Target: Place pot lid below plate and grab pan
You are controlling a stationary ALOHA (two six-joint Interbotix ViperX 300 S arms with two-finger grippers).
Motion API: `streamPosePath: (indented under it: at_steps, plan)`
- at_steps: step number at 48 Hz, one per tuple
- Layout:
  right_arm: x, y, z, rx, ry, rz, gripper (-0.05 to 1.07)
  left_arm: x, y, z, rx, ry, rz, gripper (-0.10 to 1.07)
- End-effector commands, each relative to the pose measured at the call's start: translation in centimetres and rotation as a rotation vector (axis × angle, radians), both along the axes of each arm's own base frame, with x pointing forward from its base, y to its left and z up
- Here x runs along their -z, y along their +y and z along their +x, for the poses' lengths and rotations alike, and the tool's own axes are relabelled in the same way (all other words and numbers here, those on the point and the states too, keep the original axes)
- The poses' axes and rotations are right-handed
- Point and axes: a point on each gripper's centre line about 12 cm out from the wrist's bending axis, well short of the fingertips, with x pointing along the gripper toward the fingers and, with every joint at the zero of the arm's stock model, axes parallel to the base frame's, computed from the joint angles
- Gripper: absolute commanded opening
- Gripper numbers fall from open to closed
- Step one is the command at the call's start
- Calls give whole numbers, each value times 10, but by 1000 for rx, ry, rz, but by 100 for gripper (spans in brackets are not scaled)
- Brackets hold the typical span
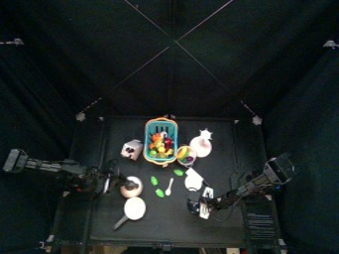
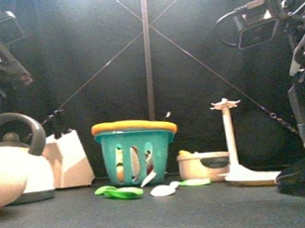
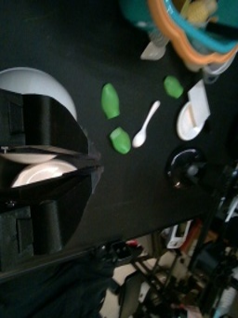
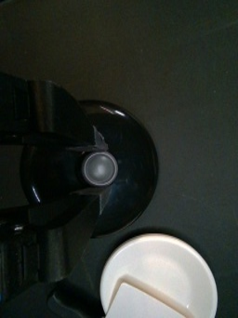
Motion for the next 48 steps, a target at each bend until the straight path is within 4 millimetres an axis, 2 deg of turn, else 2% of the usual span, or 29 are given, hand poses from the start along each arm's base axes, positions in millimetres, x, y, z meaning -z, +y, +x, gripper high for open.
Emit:
streamPosePath:
  at_steps: [1,12,20,28,37,48]
  plan:
    - [-14,-1,1,1,-42,21,68,-6,-6,4,14,57,-62,60]
    - [-18,-4,-5,8,-54,33,84,25,-20,2,19,248,-199,69]
    - [-21,-5,-3,11,-62,37,93,35,-32,2,48,311,-228,79]
    - [-22,-6,-2,8,-67,30,94,42,-43,6,53,348,-264,84]
    - [-22,-9,0,11,-71,21,94,61,-56,16,51,381,-236,86]
    - [-22,-9,4,7,-74,11,94,90,-53,31,-9,410,-147,85]
